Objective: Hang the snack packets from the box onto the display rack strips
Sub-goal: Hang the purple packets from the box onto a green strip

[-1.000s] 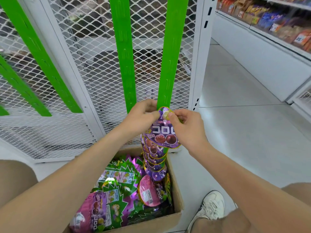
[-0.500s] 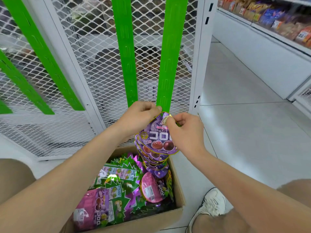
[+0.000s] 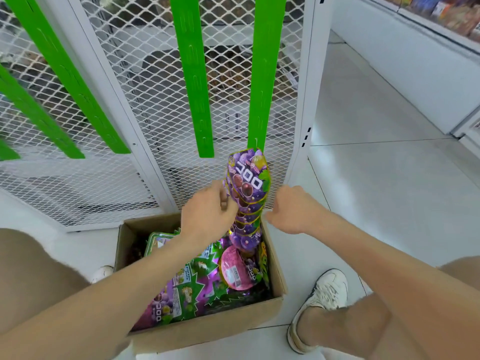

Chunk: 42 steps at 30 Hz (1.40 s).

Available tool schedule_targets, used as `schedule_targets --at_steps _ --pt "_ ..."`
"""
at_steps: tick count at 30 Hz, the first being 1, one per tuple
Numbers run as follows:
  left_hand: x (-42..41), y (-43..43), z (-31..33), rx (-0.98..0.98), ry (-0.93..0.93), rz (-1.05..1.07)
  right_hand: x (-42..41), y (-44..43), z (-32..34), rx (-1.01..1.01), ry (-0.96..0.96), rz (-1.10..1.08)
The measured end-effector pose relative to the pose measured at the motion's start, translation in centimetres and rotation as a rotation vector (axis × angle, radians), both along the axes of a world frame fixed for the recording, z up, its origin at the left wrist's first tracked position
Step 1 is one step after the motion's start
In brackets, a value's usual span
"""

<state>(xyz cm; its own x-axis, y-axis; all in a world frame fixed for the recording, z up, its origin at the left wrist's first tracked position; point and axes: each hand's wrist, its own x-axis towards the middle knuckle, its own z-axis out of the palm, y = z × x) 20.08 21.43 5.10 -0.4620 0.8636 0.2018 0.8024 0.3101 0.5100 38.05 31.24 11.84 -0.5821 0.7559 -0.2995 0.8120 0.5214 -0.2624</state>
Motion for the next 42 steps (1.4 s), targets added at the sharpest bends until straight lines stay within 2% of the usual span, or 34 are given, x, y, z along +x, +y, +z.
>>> schedule_targets --at_steps 2,4,5,8,12,15,18,22,25,27,29,30,33,35,36,39,42 --pt "0.4 -0.9 -3.3 -0.347 0.052 -0.236 0.4 -1.3 0.2 -0.022 -0.066 0.113" --pt "0.8 -1.7 -6.5 -0.617 0.25 -0.579 0.7 -1.9 0.0 -0.036 -0.092 0.154" --pt "0.8 -2.0 -8.4 -0.688 0.386 -0.722 0.9 -2.0 -0.3 -0.043 -0.101 0.17" --pt "1.0 -2.7 -12.0 -0.698 0.645 -0.908 1.0 -2.0 -1.1 -0.043 -0.115 0.229" --pt "1.4 -2.9 -13.3 -0.643 0.779 -0.938 0.7 -1.9 -2.0 -0.023 -0.131 0.278" --pt "1.4 -2.5 -13.2 -0.617 0.811 -0.931 0.5 -1.8 -2.4 -0.009 -0.149 0.309" --pt "0.3 -1.8 -12.6 -0.608 0.618 -0.86 0.4 -1.7 -2.4 -0.029 -0.184 0.315" --pt "-1.2 -1.2 -8.3 -0.545 0.097 -0.731 0.5 -1.2 -2.1 -0.068 -0.227 0.322" --pt "-2.3 -1.2 -3.7 -0.396 -0.143 -0.633 0.7 -1.0 -1.2 -0.138 -0.284 0.366" --pt "-3.2 -1.5 -1.1 -0.332 -0.377 -0.546 0.8 -0.9 -0.6 -0.204 -0.273 0.357" --pt "-3.8 -2.1 0.9 -0.275 -0.702 -0.421 1.0 -0.6 -0.4 -0.271 -0.172 0.277" --pt "-3.9 -2.4 1.8 -0.234 -0.848 -0.357 1.2 -0.2 -0.5 -0.354 -0.077 0.166" --pt "-4.4 -3.0 3.3 -0.138 -1.078 -0.216 1.7 0.2 0.8 -0.684 0.322 -0.223" --pt "-4.9 -3.3 3.9 -0.172 -1.108 -0.181 1.6 0.1 1.7 -0.776 0.577 -0.331" --pt "-5.1 -3.4 4.1 -0.216 -1.079 -0.175 1.4 0.0 2.0 -0.752 0.69 -0.336" --pt "-5.2 -3.1 4.7 -0.275 -0.83 -0.082 0.2 -0.3 2.2 -0.371 0.81 -0.194" --pt "-4.9 -1.7 6.3 -0.07 -0.514 -0.057 -0.6 0.0 2.2 0.032 0.724 -0.023"
